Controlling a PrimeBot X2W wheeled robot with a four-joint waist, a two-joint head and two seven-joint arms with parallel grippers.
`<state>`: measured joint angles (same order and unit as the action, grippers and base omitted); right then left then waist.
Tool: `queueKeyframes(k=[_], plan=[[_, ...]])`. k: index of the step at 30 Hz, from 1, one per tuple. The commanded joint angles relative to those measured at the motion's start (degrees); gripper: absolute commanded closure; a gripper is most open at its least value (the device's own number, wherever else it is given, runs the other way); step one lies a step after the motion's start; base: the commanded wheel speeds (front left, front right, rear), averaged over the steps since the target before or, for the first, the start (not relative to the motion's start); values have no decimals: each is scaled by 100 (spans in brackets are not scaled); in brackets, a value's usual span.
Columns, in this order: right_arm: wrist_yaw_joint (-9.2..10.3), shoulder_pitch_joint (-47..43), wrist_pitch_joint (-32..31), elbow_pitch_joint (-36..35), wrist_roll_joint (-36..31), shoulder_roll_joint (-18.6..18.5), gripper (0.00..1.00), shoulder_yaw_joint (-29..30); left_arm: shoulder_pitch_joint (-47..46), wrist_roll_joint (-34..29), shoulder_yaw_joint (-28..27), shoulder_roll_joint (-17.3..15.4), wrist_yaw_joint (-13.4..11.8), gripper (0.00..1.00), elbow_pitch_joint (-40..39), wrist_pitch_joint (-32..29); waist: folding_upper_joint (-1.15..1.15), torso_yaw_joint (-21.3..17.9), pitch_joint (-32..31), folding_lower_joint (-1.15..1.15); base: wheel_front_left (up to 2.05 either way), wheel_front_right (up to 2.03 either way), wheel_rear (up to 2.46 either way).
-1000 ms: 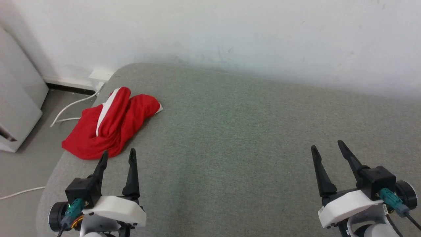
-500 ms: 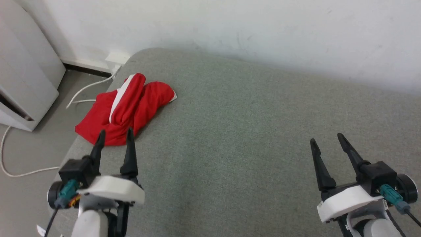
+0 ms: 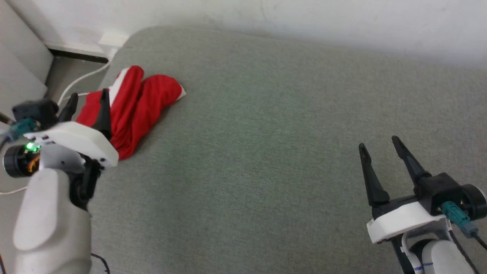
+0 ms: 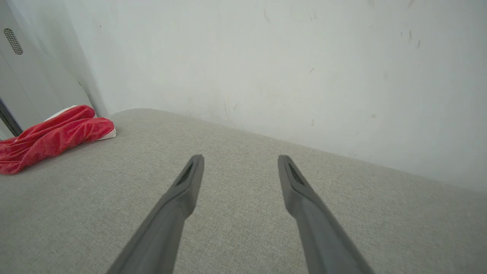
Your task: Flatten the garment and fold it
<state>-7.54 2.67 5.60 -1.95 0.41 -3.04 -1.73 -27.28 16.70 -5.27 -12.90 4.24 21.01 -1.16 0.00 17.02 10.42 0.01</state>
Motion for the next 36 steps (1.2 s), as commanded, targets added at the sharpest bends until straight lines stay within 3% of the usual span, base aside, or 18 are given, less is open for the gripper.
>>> queueKeyframes(k=[1,10,20,23,30,36], plan=[[4,143,35,-80,-36,9,0,15,-287,201,-6,-159,74,0,253,-339,0,-325,357,-1,0,0,0],[4,441,66,-292,-114,11,0,-73,-1110,1150,61,-926,154,0,1290,-2306,0,-756,981,-1,0,0,0],[5,664,364,-560,-85,13,0,-290,-1238,1635,32,-1320,67,0,2158,-3227,0,-1039,1523,-1,0,0,0],[5,676,420,-544,-49,13,0,-316,-1267,1734,62,-1383,42,100,2396,-3508,0,-1068,1555,-1,0,0,0],[5,735,573,-505,2,14,0,-411,-1478,1872,81,-1602,-1,100,2628,-3577,0,-1071,1421,-1,0,0,0],[5,703,665,-260,159,15,0,-354,-1897,1675,141,-1954,-13,100,2401,-2664,0,-1042,1026,-1,0,0,0]])
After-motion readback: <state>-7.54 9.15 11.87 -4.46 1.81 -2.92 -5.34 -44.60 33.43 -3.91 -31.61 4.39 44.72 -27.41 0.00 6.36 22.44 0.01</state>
